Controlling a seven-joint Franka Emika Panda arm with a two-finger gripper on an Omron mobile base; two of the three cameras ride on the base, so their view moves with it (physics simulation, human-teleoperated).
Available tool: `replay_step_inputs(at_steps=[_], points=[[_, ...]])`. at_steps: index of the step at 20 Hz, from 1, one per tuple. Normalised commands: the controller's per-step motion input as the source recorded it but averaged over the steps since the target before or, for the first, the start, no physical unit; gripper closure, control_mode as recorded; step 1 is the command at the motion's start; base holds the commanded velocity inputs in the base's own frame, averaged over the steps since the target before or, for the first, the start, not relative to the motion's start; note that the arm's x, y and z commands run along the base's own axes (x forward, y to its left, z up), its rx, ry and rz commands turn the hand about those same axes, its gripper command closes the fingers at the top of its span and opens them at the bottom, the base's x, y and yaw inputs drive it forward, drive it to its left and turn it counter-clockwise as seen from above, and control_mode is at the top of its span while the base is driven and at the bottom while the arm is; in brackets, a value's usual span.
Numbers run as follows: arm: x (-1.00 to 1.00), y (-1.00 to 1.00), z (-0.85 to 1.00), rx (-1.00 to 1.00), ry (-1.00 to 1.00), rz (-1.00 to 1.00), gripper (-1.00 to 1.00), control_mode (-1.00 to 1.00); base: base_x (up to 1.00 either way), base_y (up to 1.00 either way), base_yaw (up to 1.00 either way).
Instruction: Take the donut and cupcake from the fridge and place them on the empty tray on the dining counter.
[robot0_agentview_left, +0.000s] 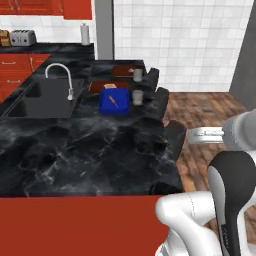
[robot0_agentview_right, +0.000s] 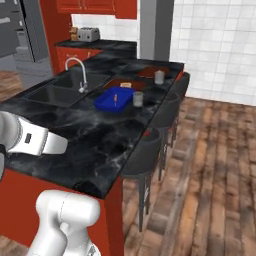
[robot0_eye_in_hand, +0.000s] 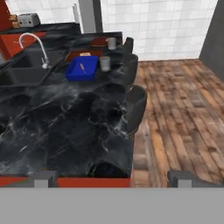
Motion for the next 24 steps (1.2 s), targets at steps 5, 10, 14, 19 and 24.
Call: replay_step_inputs(at_steps=[5, 10, 14, 19, 24], points=[[0.0, 0.0, 0.0, 0.0, 0.0, 0.0, -1.0, 1.0, -0.01, 1.0, -0.12], [0.0, 0.0, 0.0, 0.0, 0.0, 0.0, -1.0, 1.0, -0.05, 1.0, -0.07], [0.0, 0.0, 0.0, 0.0, 0.0, 0.0, -1.0, 1.0, -0.05, 1.0, -0.07], [0.0, 0.0, 0.0, 0.0, 0.0, 0.0, -1.0, 1.0, -0.02, 1.0, -0.08], [0.0, 0.0, 0.0, 0.0, 0.0, 0.0, -1.0, 1.0, 0.0, 1.0, -0.1]])
